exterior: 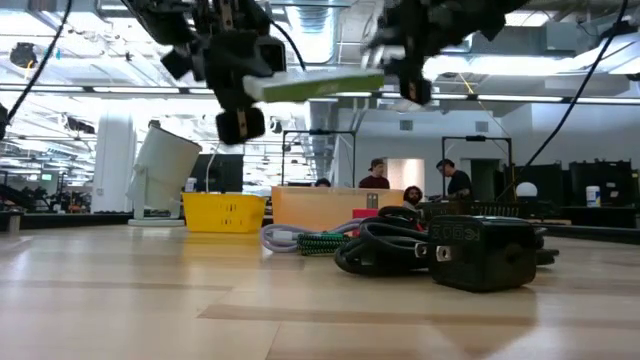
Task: Pick and place items into bin
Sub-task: Put the white card reader box into the black bin
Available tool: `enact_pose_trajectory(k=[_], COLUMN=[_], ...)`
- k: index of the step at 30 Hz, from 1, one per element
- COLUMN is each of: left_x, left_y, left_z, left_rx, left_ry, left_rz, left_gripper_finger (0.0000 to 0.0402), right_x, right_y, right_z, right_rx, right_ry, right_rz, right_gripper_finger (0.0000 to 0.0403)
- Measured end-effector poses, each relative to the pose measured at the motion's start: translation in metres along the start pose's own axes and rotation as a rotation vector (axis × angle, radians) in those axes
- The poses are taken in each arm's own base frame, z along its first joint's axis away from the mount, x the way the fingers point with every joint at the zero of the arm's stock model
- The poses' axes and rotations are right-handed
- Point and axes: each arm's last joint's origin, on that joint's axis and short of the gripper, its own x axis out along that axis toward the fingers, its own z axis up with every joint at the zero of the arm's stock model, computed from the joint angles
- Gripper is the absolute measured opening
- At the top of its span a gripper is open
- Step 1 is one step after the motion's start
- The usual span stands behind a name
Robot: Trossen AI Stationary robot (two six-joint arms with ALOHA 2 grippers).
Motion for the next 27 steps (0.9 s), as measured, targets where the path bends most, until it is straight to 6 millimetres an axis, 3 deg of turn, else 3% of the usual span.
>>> enact_pose_trajectory(k=[8,14,21,27], left_x=[-0.045,-0.071,-0.091,-0.096], left_y=[-0.023,-0.043,-0.066,-0.071], left_z=[0.012,0.022,0.035,0.039], left_rx=[0.092,0.181,0.305,0.324], left_ry=[-0.251,-0.475,-0.721,-0.820], left_rz=[0.139,0.187,0.145,0.141], left_gripper_finger=[0.0052,0.0052,0.0052,0.0052], right_x=[-0.033,-0.056,-0.059,-0.058], right_y=[0.032,0.046,0.059,0.067], right_z=[0.022,0.024,0.023,0.027], right_rx=[-0.094,-0.198,-0.310,-0.344], right_ry=[-0.329,-0.474,-0.580,-0.660], right_rz=[0.080,0.016,-0.031,0.027], right_gripper_finger=[0.0145,0.0163,0.0197,0.0222])
